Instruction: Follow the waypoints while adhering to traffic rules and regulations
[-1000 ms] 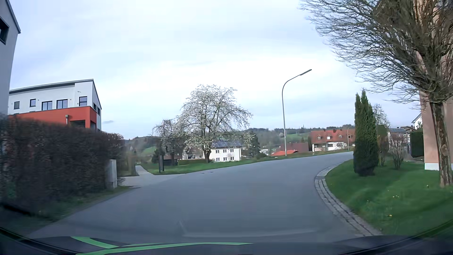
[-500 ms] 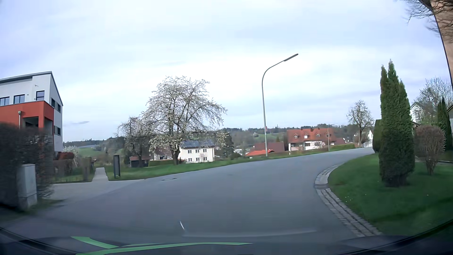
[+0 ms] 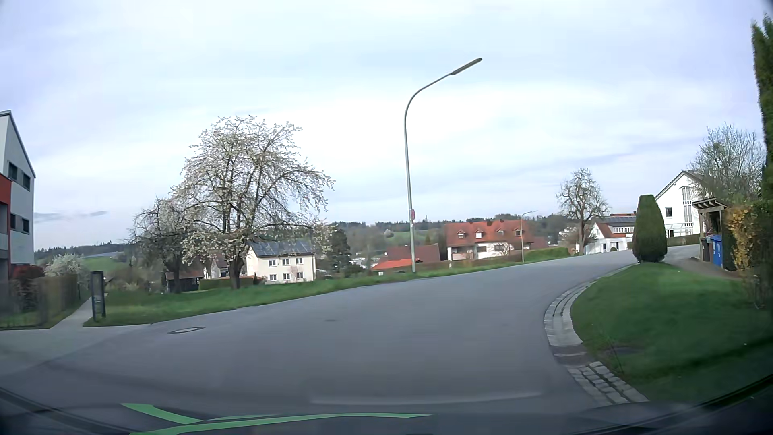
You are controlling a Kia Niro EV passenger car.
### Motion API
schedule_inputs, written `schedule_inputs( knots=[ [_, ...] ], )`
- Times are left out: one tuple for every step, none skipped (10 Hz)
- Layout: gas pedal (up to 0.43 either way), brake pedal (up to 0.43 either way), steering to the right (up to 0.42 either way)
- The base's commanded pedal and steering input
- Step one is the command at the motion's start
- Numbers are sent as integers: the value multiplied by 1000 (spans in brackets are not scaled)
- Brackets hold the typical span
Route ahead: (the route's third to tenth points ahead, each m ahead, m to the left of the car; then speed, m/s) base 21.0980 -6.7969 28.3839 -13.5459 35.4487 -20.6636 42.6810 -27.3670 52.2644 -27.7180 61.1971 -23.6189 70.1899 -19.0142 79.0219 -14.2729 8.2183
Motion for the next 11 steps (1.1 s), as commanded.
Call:
schedule_inputs(
  knots=[
    [8, 0, 122],
    [8, 0, 126],
    [8, 0, 130],
    [20, 0, 134],
    [20, 0, 139],
    [20, 0, 144],
    [20, 0, 147],
    [28, 0, 150],
    [28, 0, 157],
    [28, 0, 161],
    [28, 0, 168]
  ],
)
